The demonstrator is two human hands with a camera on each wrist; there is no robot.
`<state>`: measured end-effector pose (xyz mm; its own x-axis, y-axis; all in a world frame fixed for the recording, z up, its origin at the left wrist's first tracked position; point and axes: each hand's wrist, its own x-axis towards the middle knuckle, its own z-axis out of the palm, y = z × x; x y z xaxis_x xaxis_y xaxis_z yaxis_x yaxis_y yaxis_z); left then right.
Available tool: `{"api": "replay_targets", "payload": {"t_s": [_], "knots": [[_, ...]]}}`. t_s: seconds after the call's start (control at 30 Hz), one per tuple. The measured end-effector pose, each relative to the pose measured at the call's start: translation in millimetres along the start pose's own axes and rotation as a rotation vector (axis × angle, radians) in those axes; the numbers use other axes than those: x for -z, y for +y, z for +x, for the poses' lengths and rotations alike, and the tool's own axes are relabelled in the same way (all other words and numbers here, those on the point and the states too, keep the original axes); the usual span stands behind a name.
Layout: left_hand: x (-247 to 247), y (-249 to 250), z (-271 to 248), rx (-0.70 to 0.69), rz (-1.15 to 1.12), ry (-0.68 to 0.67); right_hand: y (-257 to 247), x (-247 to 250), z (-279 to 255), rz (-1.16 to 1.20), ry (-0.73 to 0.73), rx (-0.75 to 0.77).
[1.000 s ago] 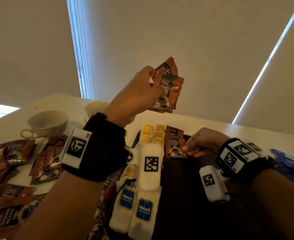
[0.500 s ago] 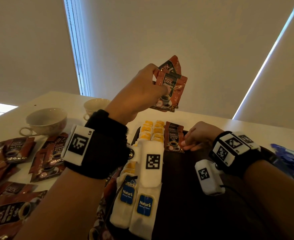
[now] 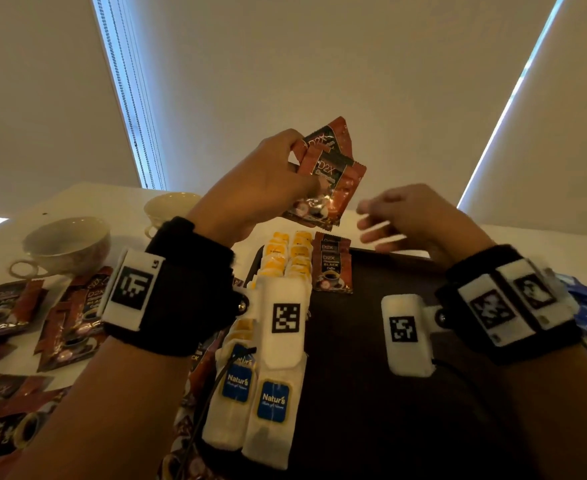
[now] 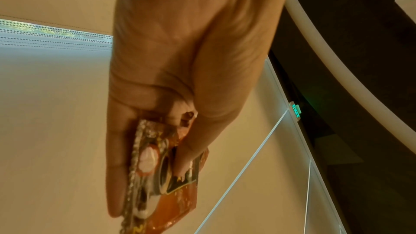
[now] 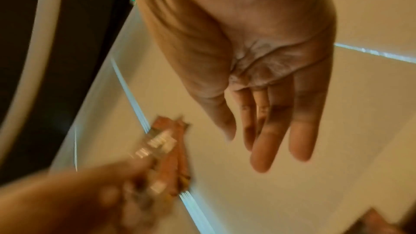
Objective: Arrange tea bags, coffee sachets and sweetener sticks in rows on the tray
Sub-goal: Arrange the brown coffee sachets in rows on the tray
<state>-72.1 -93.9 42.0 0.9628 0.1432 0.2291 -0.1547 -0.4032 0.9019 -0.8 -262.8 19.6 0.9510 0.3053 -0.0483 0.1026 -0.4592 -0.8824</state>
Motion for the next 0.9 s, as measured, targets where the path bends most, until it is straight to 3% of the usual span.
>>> {"api": "replay_targets", "payload": {"t_s": [0.13, 0.27, 0.47, 0.7, 0.9], "knots": [[-3.4, 0.4, -2.3, 0.025, -0.018, -0.044, -11.3, 1.1, -25.6, 0.219, 0.091, 0.122], [-5.9, 1.6, -2.2, 0.024, -0.035, -0.022, -12.3, -4.5, -33.4, 0.177, 0.034, 0.137], [-10.8, 1.6, -3.1, 0.030, -0.073, 0.001, -1.3, -9.2, -32.0, 0.314, -0.082, 0.092], [-10.9, 2.4, -3.0, 0.083, -0.093, -0.073, 3.1, -2.4, -30.1, 0.337, 0.003, 0.099], [-10.1, 0.7, -1.6, 0.077, -0.111, -0.003, 6.9, 2.3, -26.0, 0.369, 0.056, 0.115]]}}
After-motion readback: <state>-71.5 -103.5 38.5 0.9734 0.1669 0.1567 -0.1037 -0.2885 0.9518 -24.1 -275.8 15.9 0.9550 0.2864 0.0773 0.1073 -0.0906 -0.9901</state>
